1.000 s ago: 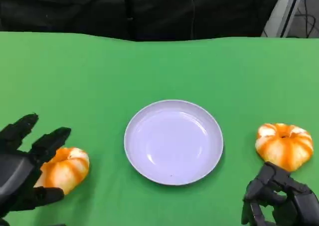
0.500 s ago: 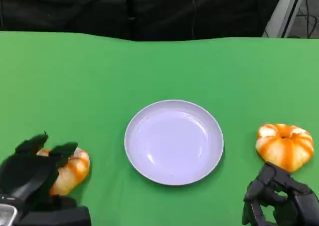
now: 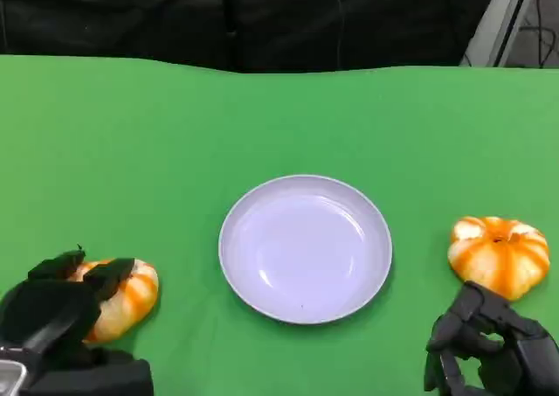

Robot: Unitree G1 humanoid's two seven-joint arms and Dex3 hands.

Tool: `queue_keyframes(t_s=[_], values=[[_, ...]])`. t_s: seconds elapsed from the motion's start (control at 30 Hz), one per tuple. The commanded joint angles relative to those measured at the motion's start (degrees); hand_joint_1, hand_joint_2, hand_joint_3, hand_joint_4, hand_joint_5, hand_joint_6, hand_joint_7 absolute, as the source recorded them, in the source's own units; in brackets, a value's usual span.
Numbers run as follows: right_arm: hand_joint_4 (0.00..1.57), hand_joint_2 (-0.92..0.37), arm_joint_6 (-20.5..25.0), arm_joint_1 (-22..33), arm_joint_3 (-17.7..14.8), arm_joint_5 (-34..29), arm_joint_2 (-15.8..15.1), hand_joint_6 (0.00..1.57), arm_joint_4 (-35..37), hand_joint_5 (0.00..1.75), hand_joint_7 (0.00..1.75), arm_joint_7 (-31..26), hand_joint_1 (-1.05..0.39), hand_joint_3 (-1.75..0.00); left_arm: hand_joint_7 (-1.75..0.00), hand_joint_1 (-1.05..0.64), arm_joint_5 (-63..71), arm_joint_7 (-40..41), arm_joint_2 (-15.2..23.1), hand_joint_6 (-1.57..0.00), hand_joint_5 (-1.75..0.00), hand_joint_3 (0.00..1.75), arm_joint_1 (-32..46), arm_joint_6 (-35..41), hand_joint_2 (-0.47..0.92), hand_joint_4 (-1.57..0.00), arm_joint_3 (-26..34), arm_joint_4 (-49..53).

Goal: Grasp the bread from the table and place it into the plate.

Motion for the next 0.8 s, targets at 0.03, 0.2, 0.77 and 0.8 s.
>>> queue_keyframes(t_s=[0.03, 0.2, 0.77, 0.8], values=[[0.82, -0.5, 0.1, 0.2, -0.4, 0.6, -0.6, 0.74, -0.1, 1.75, 1.59, -0.1, -0.15, -1.3, 0.0, -0.89, -1.1, 1.0, 1.7, -0.33, -0.01, 0.35, -0.7, 0.2, 0.92, -0.2, -1.0, 2.1], [0.82, -0.5, 0.4, 0.2, -0.3, 0.4, -0.6, 0.74, -0.4, 1.75, 1.59, -0.3, -0.15, -1.3, -0.02, -0.69, -4.6, -0.7, 2.1, -0.4, -0.09, 0.28, -1.3, -1.0, 0.92, -0.46, -1.0, 2.4], [0.83, -0.49, 0.1, -0.1, -0.4, 0.5, -0.6, 0.74, 0.2, 1.75, 1.59, -0.1, -0.17, -1.31, -1.74, -0.13, -8.4, 15.0, 0.3, -0.45, -1.74, 0.17, -2.2, -8.6, 0.92, -0.66, -0.4, 6.9], [0.83, -0.49, 0.0, -0.1, -0.4, 0.5, -0.6, 0.74, 0.2, 1.75, 1.59, -0.1, -0.17, -1.31, -1.74, -0.13, -8.5, 15.0, 0.3, -0.45, -1.75, 0.17, -2.2, -8.6, 0.92, -0.66, -0.4, 6.9]])
